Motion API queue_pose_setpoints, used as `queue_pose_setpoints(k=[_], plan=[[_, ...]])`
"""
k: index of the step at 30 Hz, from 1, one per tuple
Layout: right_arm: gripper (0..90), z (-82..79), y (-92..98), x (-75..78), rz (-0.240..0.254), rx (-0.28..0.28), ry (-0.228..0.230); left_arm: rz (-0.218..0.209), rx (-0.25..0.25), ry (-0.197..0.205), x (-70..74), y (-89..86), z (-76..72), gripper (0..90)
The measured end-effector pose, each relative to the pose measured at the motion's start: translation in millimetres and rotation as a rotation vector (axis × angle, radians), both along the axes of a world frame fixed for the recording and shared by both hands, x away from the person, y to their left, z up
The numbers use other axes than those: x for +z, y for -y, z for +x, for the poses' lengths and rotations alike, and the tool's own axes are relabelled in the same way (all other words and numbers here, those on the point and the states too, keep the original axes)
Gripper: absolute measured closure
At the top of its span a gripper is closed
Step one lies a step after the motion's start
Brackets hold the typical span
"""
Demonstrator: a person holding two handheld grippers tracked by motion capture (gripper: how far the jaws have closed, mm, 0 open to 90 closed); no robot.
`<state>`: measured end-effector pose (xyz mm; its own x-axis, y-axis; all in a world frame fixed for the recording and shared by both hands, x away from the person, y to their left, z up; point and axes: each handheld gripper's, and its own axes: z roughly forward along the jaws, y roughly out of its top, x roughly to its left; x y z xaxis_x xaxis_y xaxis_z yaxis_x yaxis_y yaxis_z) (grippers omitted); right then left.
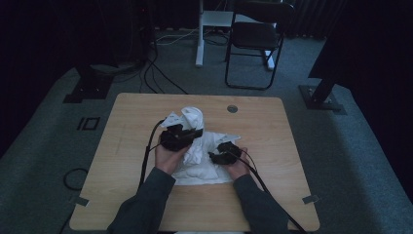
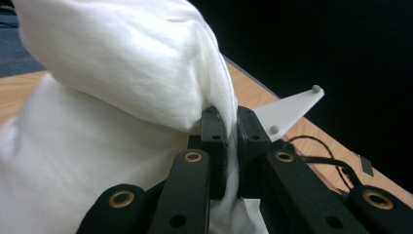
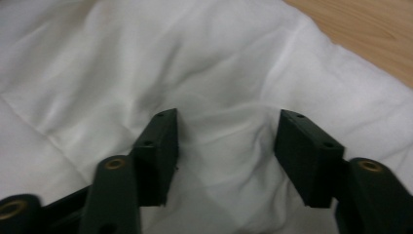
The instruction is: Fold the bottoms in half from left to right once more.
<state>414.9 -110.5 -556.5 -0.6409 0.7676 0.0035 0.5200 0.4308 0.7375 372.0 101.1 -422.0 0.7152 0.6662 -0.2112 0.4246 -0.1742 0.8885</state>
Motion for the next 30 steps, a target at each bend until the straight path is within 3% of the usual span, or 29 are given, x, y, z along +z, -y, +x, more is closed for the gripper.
queue_pose_setpoints(k=[1,4,5,6,8,11,13,15,17,24,25,27,28,30], plan=[[42.6,1.8,0.4,0.3,0.004,0.043,-0.008,0.007,-0.005,-0.003,-2.8,5.6,0.4,85.4],[39.7,2.7,9.7,3.3,0.044,0.068,-0.037,0.042,-0.028,0.007,-14.8,21.2,2.4,85.3],[40.4,0.5,27.8,10.0,0.115,0.029,-0.026,0.049,-0.038,0.01,-22.8,27.8,4.3,85.3],[40.4,0.5,27.8,10.0,0.115,0.029,-0.026,0.046,-0.041,0.005,-28.3,31.5,5.7,85.3],[41.2,-1.1,54.3,18.0,0.19,-0.042,0.0,0.047,-0.051,-0.019,-45.0,40.3,10.1,85.2],[41.1,-1.0,83.3,27.6,0.261,-0.097,0.015,0.083,-0.064,-0.085,-74.1,54.6,15.7,85.0],[41.1,-3.3,99.9,40.3,0.291,-0.109,0.055,0.125,-0.072,-0.12,-91.7,62.9,17.8,84.6],[40.8,-6.2,102.3,49.0,0.312,-0.089,0.08,0.17,-0.071,-0.157,-111.4,70.0,19.7,84.3],[40.3,-7.3,101.5,51.9,0.318,-0.074,0.09,0.17,-0.068,-0.161,-114.9,70.6,19.8,84.2],[36.1,-12.0,69.9,70.2,0.397,0.079,0.12,0.151,-0.068,-0.161,-110.4,67.3,19.7,81.4],[36.6,-10.1,65.5,70.5,0.385,0.085,0.113,0.148,-0.073,-0.159,-109.8,67.1,19.4,81.1],[48.2,-2.4,54.7,68.1,0.327,0.089,0.08,0.129,-0.078,-0.163,-107.4,65.7,19.2,78.0],[65.0,3.0,50.0,65.4,0.284,0.085,0.06,0.126,-0.082,-0.165,-106.4,65.1,19.2,74.3],[83.4,9.3,48.4,62.2,0.256,0.049,0.062,0.101,-0.093,-0.168,-98.4,61.9,17.2,64.2]])
